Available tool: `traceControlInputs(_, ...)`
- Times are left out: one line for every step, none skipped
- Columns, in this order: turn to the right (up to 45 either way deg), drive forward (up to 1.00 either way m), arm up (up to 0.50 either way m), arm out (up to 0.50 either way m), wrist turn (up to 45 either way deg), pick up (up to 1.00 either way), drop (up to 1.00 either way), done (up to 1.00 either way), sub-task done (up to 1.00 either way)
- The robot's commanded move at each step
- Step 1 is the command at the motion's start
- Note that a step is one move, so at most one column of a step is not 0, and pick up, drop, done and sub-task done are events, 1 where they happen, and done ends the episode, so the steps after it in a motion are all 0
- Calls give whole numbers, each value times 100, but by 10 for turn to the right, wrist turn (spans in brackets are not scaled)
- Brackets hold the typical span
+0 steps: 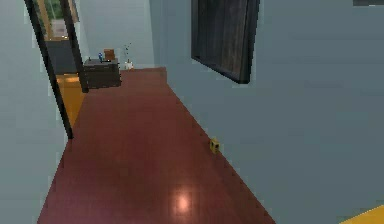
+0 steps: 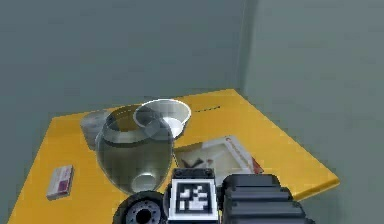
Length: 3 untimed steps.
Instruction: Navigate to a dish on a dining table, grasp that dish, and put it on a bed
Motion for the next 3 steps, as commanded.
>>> traceControlInputs(0, 0, 0, 28, 0, 0, 0, 0, 0)
traceControlInputs(0, 0, 0, 0, 450, 0, 0, 0, 0)
traceControlInputs(0, 0, 0, 0, 450, 0, 0, 0, 0)
